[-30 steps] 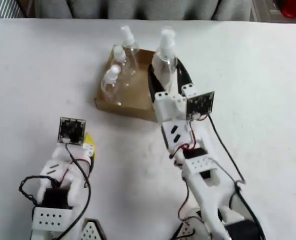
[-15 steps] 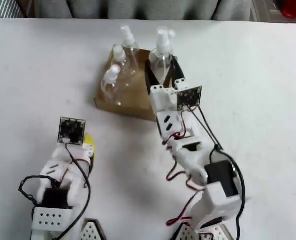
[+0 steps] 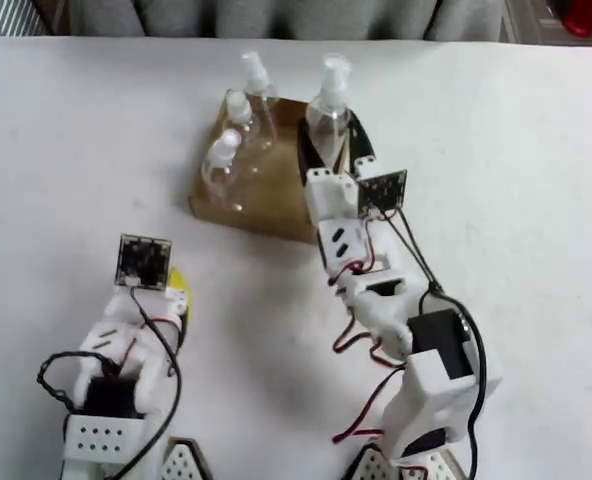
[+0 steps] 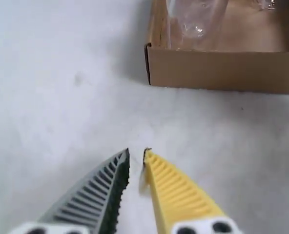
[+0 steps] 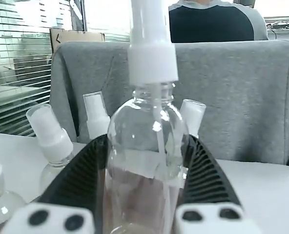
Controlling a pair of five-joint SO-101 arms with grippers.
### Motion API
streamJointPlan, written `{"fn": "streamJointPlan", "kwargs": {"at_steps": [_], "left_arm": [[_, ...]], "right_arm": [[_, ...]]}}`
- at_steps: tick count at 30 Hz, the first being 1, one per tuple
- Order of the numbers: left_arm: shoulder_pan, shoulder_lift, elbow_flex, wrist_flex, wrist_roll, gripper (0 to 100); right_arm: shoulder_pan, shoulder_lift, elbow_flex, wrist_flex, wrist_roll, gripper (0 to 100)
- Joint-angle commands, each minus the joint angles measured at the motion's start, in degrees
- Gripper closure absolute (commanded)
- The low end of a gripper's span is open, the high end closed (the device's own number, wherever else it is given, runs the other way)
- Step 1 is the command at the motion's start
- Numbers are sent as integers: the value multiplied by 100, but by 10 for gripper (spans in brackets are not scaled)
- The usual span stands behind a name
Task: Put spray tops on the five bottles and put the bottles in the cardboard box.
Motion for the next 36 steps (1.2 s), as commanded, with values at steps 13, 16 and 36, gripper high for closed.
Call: {"fn": "streamJointPlan", "kwargs": {"at_steps": [13, 16, 36], "left_arm": [[822, -75, -35, -1213, 2426, 932], [1086, -75, -35, -1732, 2514, 932], [2932, -75, -35, -2242, 1732, 932]], "right_arm": [[-382, -1824, 756, 848, -9, 982], [-391, -2299, 844, 1174, -18, 982], [-1543, -4901, 2084, 2879, -615, 982]]}}
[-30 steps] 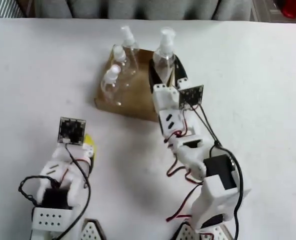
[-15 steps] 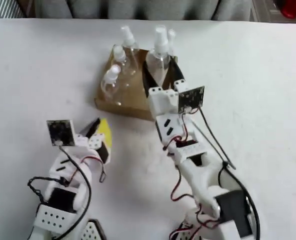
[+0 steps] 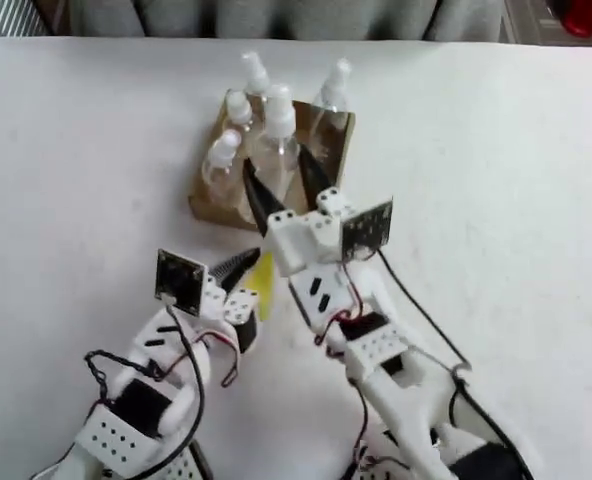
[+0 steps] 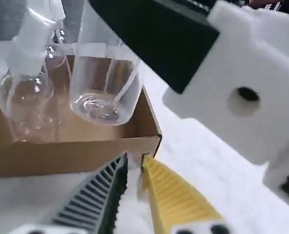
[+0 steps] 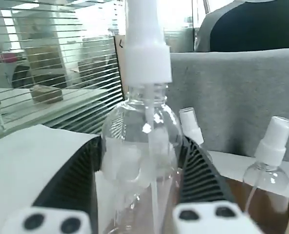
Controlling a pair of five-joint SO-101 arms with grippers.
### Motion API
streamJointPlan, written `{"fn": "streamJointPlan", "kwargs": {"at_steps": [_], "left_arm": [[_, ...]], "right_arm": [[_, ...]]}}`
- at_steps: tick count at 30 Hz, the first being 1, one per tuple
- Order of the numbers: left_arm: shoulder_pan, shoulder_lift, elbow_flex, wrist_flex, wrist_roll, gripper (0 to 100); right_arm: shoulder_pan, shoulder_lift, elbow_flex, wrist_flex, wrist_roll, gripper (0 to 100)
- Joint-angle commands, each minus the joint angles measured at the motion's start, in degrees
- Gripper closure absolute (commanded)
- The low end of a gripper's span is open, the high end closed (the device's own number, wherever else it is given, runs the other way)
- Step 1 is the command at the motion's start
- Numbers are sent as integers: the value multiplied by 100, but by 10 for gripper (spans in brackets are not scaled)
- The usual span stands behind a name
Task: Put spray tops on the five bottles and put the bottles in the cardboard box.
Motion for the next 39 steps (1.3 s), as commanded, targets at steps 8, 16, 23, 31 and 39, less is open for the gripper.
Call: {"fn": "streamJointPlan", "kwargs": {"at_steps": [8, 16, 23, 31, 39], "left_arm": [[40, -75, -35, -158, -62, 932], [40, -75, -35, -149, -53, 932], [40, -75, -35, -149, -53, 932], [40, -75, -35, -149, -53, 932], [57, -75, -35, -149, -44, 932]], "right_arm": [[-163, -2097, 18, 2527, -158, 982], [-646, -3468, 360, 3714, -387, 982], [-655, -4708, 554, 4866, -378, 982], [-646, -5710, 563, 6070, -369, 982], [-646, -5191, 958, 4075, -369, 982]]}}
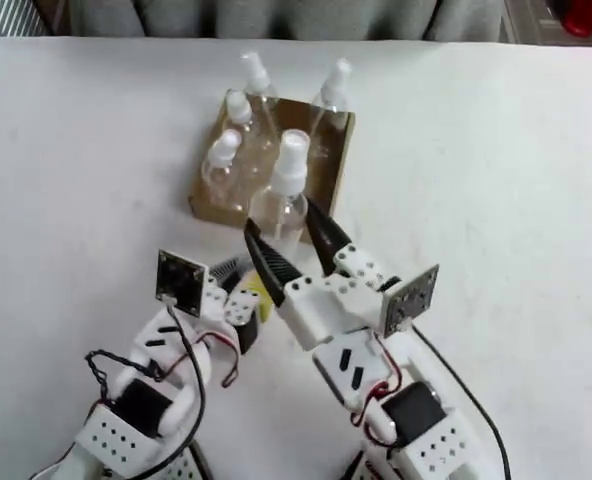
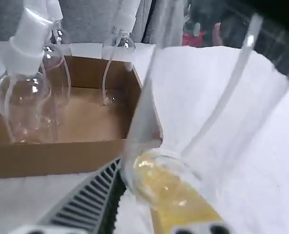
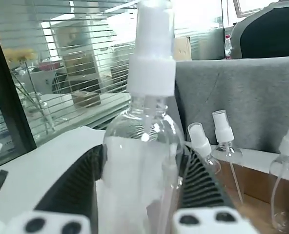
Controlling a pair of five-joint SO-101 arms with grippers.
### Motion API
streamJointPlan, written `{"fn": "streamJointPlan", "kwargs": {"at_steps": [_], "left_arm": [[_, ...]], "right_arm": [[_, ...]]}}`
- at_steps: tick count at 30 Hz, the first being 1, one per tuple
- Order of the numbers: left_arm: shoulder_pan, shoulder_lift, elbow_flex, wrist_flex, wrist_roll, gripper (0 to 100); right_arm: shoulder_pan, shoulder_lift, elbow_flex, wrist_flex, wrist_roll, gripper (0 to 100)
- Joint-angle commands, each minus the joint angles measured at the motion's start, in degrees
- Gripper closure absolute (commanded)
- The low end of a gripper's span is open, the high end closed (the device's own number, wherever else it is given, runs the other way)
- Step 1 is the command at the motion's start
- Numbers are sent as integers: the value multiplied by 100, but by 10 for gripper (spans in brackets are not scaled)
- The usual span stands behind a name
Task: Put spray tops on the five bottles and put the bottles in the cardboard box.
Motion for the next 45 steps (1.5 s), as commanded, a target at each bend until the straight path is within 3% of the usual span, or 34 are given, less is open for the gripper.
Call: {"fn": "streamJointPlan", "kwargs": {"at_steps": [1, 7, 15, 26, 33, 39, 45], "left_arm": [[84, -84, -35, -158, -26, 932], [110, -84, -35, -158, -26, 932], [57, -84, -35, -158, -26, 932], [-57, -84, -26, -149, -35, 932], [-13, -84, -26, -149, -44, 932], [-13, -84, -26, -141, -53, 932], [-13, -84, -26, -70, -62, 932]], "right_arm": [[-31, 611, -35, -927, -18, 982], [-31, 2624, -387, -2765, -18, 982], [-356, 4848, -993, -3626, -62, 982], [-286, 4382, -308, -3723, -35, 982], [-66, 4163, -1073, -3521, -70, 982], [-154, 4945, -1670, -3530, -246, 982], [-189, 5912, -1776, -4251, -264, 982]]}}
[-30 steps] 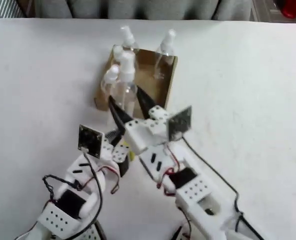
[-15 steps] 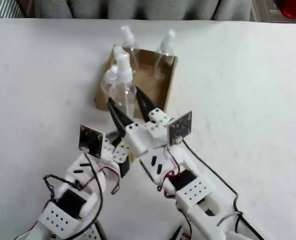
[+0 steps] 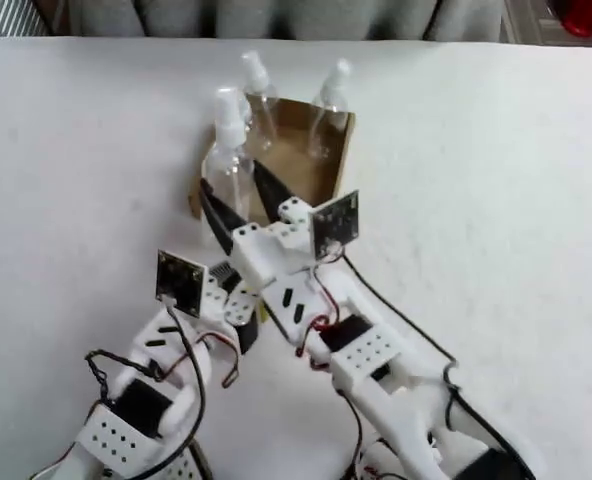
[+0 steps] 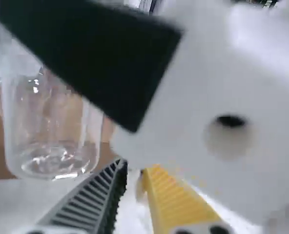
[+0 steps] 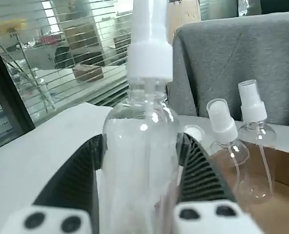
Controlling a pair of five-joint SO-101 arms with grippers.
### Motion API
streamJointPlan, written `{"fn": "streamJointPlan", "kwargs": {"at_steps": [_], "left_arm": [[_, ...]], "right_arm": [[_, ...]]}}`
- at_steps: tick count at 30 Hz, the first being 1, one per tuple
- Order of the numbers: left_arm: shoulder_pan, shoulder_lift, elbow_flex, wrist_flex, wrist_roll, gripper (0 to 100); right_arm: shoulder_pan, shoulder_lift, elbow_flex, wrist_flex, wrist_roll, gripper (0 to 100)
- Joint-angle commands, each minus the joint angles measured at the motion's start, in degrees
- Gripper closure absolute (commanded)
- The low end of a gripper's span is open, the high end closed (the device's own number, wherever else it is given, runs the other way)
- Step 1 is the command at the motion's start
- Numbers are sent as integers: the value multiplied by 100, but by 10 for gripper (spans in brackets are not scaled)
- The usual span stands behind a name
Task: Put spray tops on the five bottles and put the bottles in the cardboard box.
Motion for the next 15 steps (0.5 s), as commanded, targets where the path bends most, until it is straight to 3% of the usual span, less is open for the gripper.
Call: {"fn": "streamJointPlan", "kwargs": {"at_steps": [1, 9, 15], "left_arm": [[-31, -84, -26, -53, -79, 932], [-84, -84, -26, -79, -79, 932], [-84, -84, -26, -97, -79, 932]], "right_arm": [[-13, 365, -325, -435, -44, 982], [-57, 145, 237, -347, -44, 982], [-48, -1112, 818, 760, -44, 982]]}}
